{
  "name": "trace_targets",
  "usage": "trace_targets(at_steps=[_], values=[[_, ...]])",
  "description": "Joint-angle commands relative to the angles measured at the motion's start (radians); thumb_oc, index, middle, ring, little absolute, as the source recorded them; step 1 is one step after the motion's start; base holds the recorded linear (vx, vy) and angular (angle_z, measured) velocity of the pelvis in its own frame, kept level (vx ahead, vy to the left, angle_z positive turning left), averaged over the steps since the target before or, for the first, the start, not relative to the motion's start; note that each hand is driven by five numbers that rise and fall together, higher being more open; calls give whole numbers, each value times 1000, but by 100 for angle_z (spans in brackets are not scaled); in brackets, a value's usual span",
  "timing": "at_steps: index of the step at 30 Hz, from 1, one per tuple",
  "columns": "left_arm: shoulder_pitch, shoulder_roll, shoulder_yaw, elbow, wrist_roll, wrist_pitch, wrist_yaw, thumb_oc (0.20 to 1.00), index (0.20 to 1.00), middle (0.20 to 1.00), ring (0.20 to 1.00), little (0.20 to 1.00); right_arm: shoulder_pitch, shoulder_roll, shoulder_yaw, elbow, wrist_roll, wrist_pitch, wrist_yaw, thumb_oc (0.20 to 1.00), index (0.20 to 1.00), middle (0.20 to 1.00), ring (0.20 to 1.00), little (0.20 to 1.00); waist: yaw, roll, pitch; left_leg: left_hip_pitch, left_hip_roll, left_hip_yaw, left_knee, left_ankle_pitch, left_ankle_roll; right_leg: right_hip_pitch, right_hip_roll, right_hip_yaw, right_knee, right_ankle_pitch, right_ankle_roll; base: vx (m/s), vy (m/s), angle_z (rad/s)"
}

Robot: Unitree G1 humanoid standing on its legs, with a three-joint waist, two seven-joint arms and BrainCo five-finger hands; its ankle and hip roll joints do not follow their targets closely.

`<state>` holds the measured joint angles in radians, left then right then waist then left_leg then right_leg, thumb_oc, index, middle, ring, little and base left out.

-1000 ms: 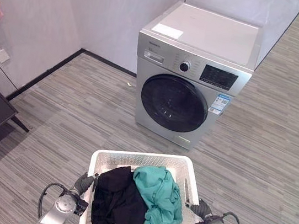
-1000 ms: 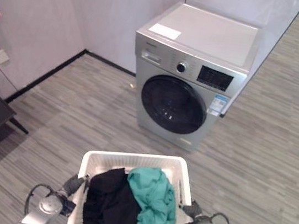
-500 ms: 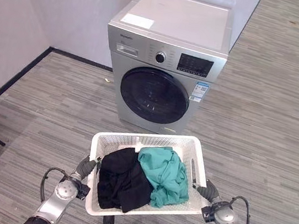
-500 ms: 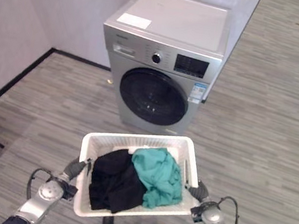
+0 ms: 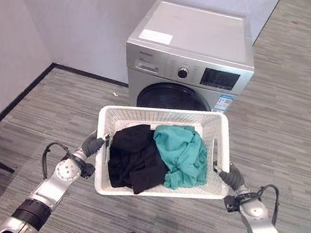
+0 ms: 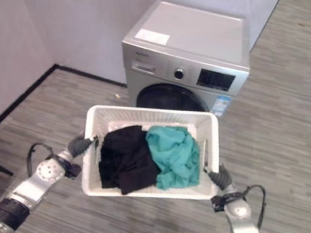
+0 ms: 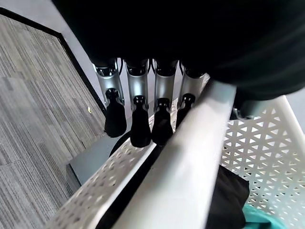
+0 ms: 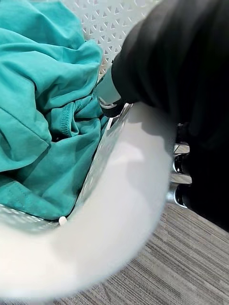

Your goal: Grab the laundry basket,head to the washer,open it,put in the laundry and shut it.

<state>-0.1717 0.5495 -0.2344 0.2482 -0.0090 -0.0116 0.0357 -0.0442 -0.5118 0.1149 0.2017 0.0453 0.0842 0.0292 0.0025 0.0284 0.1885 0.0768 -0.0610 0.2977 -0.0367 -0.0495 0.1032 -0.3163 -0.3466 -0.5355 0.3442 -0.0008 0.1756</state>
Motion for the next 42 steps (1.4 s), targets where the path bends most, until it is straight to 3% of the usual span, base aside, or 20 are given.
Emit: trace_targets(at_steps=[1, 4, 5, 7, 8, 9, 10, 11, 13, 15, 18, 19, 20, 23, 26, 27, 29, 35, 42], values=[[-88, 86, 148, -1, 30, -43, 66, 200, 200, 200, 200, 200, -82, -59, -88, -42, 112, -113, 47, 200, 200, 200, 200, 200, 16, -25, -54, 80, 64, -50, 62, -140, -74, 71, 11, -22, -94, 87, 28, 198, -78, 1], [-117, 89, 131, 17, 46, -43, 71, 200, 200, 200, 200, 200, -78, -64, -86, -50, 109, -112, 45, 200, 200, 200, 200, 200, 7, -34, -59, 82, 66, -54, 111, -183, -74, 102, 32, -24, -130, 81, 21, 196, -88, 0], [-129, 74, 112, 41, 44, -52, 73, 200, 200, 200, 200, 200, -61, -73, -86, -50, 107, -113, 42, 200, 200, 200, 200, 200, -13, -39, -78, 90, 60, -56, 171, -216, -80, 136, 73, 12, -161, 51, -9, 240, -97, 19], [-136, 62, 102, 57, 40, -55, 78, 200, 200, 200, 200, 200, -58, -77, -90, -51, 113, -115, 36, 200, 200, 200, 200, 200, -12, -32, -82, 68, 80, -53, 262, -203, -111, 165, 105, 3, -195, 43, -27, 229, -174, 23], [-154, 46, 102, 74, 32, -55, 80, 200, 200, 200, 200, 200, -34, -82, -105, -77, 130, -118, 31, 200, 200, 200, 200, 200, -16, -37, -75, -5, 151, -34, 484, -81, -201, 227, 144, 12, -238, 23, -67, 134, -214, 22], [-155, 44, 100, 75, 32, -56, 80, 200, 200, 200, 200, 200, -29, -83, -109, -82, 131, -116, 31, 200, 200, 200, 200, 200, -16, -30, -76, -17, 165, -40, 506, -86, -211, 231, 158, 7, -248, 23, -75, 79, -303, 19], [-151, 36, 120, 80, 20, -58, 94, 200, 200, 200, 200, 200, -16, -93, -117, -105, 134, -129, 18, 200, 200, 200, 200, 200, 8, -49, -44, -120, 166, -87, 676, 56, -267, 284, 177, 16, -308, 18, -122, -73, -178, -5], [-153, 36, 127, 79, 13, -62, 99, 200, 200, 200, 200, 200, -8, -96, -128, -121, 135, -127, 13, 200, 200, 200, 200, 200, 8, -52, -40, -159, 204, -102, 697, 69, -281, 303, 193, 10, -332, 9, -132, -42, -152, -50], [-171, 39, 130, 73, 11, -66, 106, 200, 200, 200, 200, 200, 3, -98, -137, -142, 143, -139, 9, 200, 200, 200, 200, 200, 5, -57, -39, -161, 280, -77, 606, 49, -264, 322, 198, 11, -351, -1, -124, 74, 23, -73], [-164, 44, 154, 52, 5, -73, 112, 200, 200, 200, 200, 200, 1, -102, -137, -147, 136, -148, 5, 200, 200, 200, 200, 200, 23, -61, -37, -166, 304, -95, 489, 24, -247, 332, 191, 35, -367, -5, -105, 103, 124, -33], [-102, 74, 241, -41, -6, -81, 124, 200, 200, 200, 200, 200, 16, -102, -156, -172, 134, -152, 13, 200, 200, 200, 200, 200, 58, -50, -45, -149, 338, -209, 204, 64, -249, 336, 194, 95, -373, -16, -77, 126, 203, -78], [-69, 87, 272, -83, 11, -78, 122, 200, 200, 200, 200, 200, 44, -99, -179, -184, 126, -159, 12, 200, 200, 200, 200, 200, 67, -49, -46, -156, 349, -248, 167, 94, -251, 341, 194, 114, -371, -24, -75, 163, 167, -101], [-34, 98, 309, -136, 26, -83, 110, 200, 200, 200, 200, 200, 92, -86, -218, -209, 128, -161, 18, 200, 200, 200, 200, 200, 59, -39, -49, -130, 359, -245, 128, 83, -251, 349, 200, 117, -365, -33, -69, 143, 98, -82], [99, 114, 411, -257, 64, -87, 83, 200, 200, 200, 200, 200, 223, -47, -321, -292, 124, -169, 50, 200, 200, 200, 200, 200, 51, -27, -78, -85, 356, -239, 82, 90, -261, 377, 218, 124, -373, -35, -70, 146, 62, -28], [172, 120, 476, -334, 85, -87, 66, 200, 200, 200, 200, 200, 245, -51, -353, -330, 127, -169, 71, 200, 200, 200, 200, 200, 64, -28, -83, -77, 330, -258, 85, 77, -255, 380, 209, 131, -367, -30, -72, 77, 83, -2], [201, 158, 541, -380, 95, -93, 61, 200, 200, 200, 200, 200, 234, -60, -382, -348, 154, -165, 94, 200, 200, 200, 200, 200, 81, -35, -89, -70, 317, -243, 89, 67, -253, 387, 192, 123, -352, -28, -69, 88, 113, 1], [198, 171, 563, -390, 102, -95, 70, 200, 200, 200, 200, 200, 215, -70, -380, -341, 155, -164, 94, 200, 200, 200, 200, 200, 88, -41, -94, -67, 311, -235, 88, 61, -250, 388, 186, 124, -348, -27, -66, 38, 50, -1], [16, 279, 521, -345, 129, -86, 113, 200, 200, 200, 200, 200, 28, -148, -329, -238, 125, -140, 45, 200, 200, 200, 200, 200, 114, -62, -116, -54, 289, -219, 79, 40, -239, 383, 168, 130, -327, -28, -47, 50, 27, 3], [-307, 323, 292, -201, 47, -66, 125, 200, 200, 200, 200, 200, -200, -263, -249, -104, 133, -111, -22, 200, 200, 200, 200, 200, 115, -72, -119, -73, 292, -223, 90, 58, -238, 372, 178, 129, -309, -43, -55, 32, -31, 3]])
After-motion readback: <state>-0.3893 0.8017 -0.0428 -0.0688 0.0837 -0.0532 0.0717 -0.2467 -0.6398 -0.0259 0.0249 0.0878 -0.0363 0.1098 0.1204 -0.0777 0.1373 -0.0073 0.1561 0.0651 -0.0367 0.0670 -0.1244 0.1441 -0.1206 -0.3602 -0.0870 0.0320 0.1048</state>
